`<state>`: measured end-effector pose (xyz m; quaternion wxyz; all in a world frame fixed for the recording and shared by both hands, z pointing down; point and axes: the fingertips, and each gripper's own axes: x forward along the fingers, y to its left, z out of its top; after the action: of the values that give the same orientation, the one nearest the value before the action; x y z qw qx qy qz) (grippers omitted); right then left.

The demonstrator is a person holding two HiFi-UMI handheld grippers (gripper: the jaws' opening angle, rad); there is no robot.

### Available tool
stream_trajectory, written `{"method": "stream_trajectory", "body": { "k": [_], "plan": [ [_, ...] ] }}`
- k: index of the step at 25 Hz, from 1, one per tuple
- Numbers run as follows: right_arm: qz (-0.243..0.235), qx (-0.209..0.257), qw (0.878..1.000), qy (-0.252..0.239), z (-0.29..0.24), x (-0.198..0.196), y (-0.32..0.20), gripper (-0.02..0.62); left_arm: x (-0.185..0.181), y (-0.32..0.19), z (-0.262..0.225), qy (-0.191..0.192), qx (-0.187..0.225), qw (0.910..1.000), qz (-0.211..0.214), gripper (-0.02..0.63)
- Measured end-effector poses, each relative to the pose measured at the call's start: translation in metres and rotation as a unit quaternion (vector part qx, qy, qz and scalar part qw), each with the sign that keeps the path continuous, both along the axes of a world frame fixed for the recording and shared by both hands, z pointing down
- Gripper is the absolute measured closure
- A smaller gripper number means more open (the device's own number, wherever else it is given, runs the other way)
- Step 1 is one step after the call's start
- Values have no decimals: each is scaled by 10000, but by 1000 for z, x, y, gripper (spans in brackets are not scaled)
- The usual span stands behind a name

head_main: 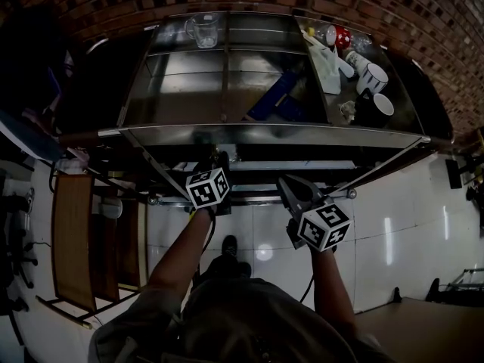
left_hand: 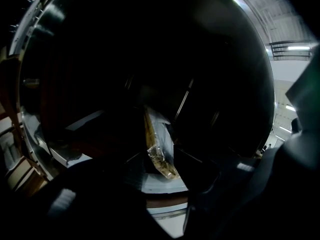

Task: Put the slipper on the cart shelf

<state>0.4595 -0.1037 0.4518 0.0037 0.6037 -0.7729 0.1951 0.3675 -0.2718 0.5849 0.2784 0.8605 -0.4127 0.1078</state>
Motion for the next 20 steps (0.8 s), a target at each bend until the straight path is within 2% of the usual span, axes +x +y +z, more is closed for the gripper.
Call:
{"method": "stream_trajectory", "body": {
  "k": [2,6,12,16,20],
  "plan": [
    [-25,23,10000,-10,-1,-1,-1,595,-1,-1,-2,-116,63,9999,30,437],
    [-77,62,9999,-31,-3,-4,-2,595,-8,-1,-7,-354,277,9990,58,343],
    [-135,146,9998,-85,-7,-10,-4,595,-17,10,-32,-450,602,9969,237,330],
    [-224,189,9995,-100,-9,-19,-6,595,-21,34,-57,-366,651,9957,554,446],
    [-284,300,9991,-92,-17,-24,-6,595,-21,56,-81,-526,904,9906,883,527]
  ]
}}
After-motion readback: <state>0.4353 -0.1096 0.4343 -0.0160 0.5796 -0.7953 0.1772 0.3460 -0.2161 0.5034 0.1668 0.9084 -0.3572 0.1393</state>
